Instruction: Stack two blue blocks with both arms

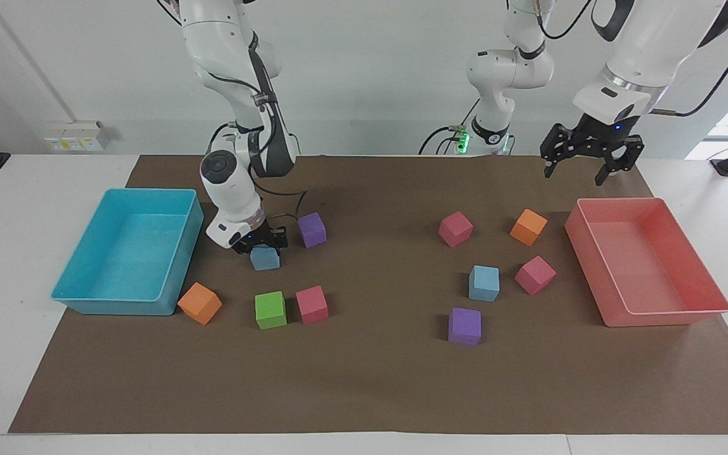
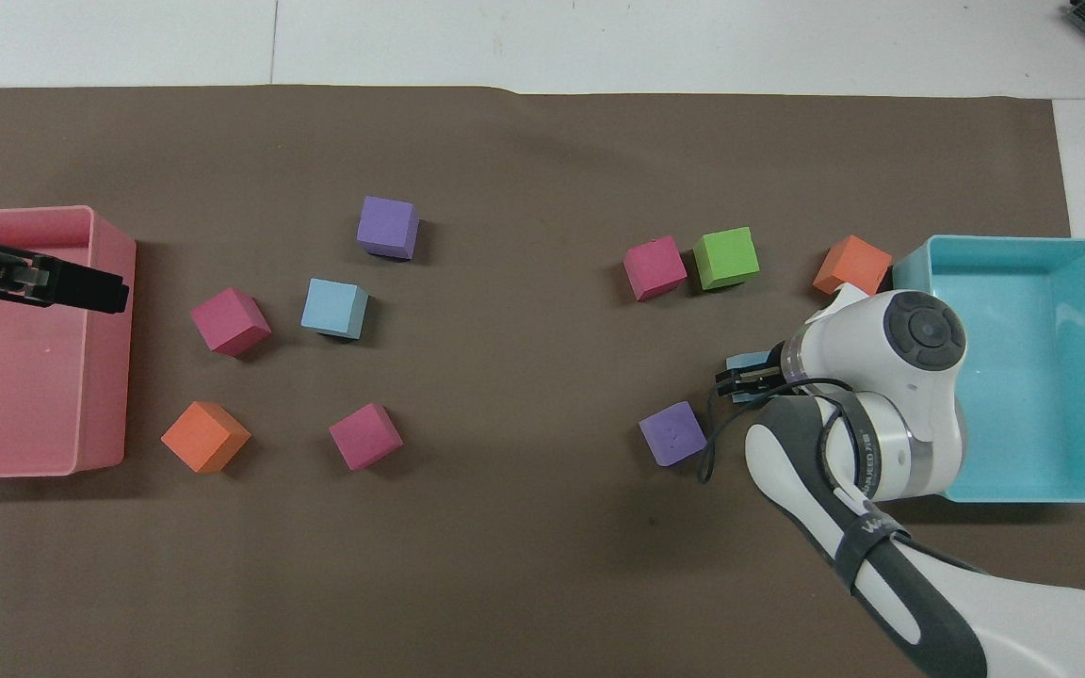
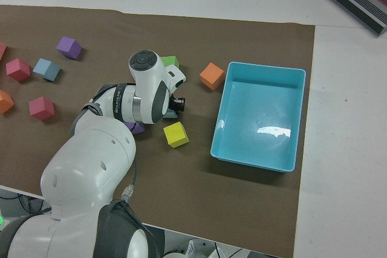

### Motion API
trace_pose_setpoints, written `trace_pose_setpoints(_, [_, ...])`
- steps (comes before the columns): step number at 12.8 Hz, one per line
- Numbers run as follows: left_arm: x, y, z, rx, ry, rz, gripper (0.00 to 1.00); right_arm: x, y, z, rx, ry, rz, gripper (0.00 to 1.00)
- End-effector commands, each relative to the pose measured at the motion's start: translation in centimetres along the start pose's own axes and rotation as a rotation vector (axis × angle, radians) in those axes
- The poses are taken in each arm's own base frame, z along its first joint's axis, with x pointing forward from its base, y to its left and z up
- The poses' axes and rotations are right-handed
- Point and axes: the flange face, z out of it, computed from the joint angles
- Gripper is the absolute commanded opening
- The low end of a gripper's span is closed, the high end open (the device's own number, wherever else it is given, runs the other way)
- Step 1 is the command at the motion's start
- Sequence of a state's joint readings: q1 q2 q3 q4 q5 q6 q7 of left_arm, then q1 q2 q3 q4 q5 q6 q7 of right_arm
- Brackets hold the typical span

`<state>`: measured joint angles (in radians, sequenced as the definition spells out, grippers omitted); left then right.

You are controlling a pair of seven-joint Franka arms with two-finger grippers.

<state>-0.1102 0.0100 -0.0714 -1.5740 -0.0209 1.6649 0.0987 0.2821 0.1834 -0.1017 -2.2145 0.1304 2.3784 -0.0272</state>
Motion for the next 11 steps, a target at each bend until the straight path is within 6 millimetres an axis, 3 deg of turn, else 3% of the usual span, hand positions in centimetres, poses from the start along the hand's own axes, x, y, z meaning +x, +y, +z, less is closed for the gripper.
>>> trace_pose_setpoints(1, [0.3, 0.7, 2.8, -0.003, 0.014, 0.006, 1.0, 1.3, -0.6, -2.9, 0.028, 0.006, -0.006, 0.0])
trace_pose_setpoints(6, [0.6, 0.9, 7.3, -0.001, 0.035, 0.004, 1.0, 1.4, -1.6, -12.2, 0.044, -0.038, 0.006, 0.0])
trace_pose_setpoints(7, [0.9, 1.2, 8.8, -0.004, 0.019, 0.01, 1.0, 1.9, -2.2, -12.9, 0.04, -0.05, 0.013, 0.0])
trace_pose_setpoints(9, [1.8, 1.5, 10.8, -0.007, 0.011, 0.015, 1.0, 2.0, -5.4, -13.3, 0.003, -0.044, -0.043, 0.0])
trace_pose_setpoints(11, [2.8, 1.9, 13.4, -0.01, 0.011, 0.018, 1.0, 3.4, -9.7, -12.6, -0.014, -0.043, 0.008, 0.0])
